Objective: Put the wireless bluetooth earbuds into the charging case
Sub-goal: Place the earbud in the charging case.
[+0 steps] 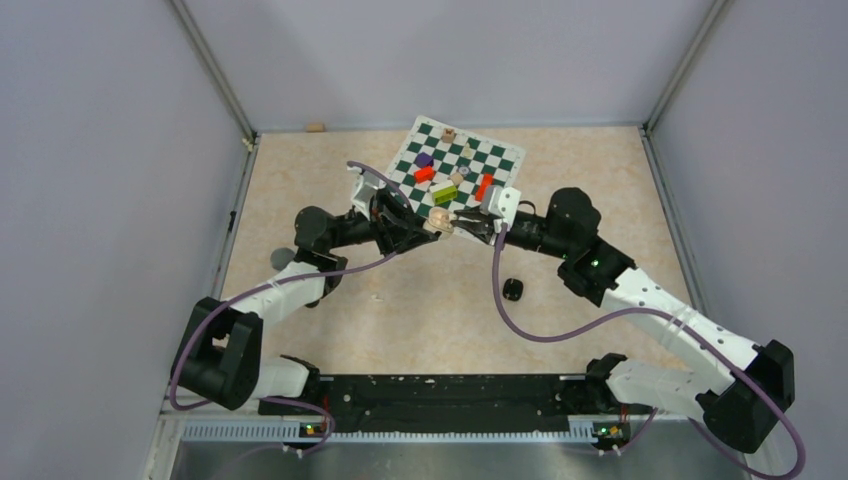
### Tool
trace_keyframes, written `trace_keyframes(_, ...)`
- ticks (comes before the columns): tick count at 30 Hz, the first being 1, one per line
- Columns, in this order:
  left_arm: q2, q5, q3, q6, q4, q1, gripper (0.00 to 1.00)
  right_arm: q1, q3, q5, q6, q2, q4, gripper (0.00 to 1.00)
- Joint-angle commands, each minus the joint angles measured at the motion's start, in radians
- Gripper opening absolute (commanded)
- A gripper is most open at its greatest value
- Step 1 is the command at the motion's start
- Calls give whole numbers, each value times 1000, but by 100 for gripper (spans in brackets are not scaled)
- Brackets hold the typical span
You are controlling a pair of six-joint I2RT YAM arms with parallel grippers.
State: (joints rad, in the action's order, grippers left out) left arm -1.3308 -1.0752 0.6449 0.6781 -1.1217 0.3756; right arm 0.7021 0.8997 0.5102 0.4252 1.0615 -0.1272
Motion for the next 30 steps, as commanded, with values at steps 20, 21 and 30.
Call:
trace_keyframes(20, 36, 27, 13, 27, -124, -14, 0, 41, 30, 28, -8, 25, -2, 13)
trace_keyframes(21, 36, 26, 12, 30, -130, -16, 0, 41, 30, 15, -10, 23, -6, 14)
trace_keyframes(30, 38, 29, 11, 34, -135, -17, 0, 41, 43, -28, -60, 20, -14, 6)
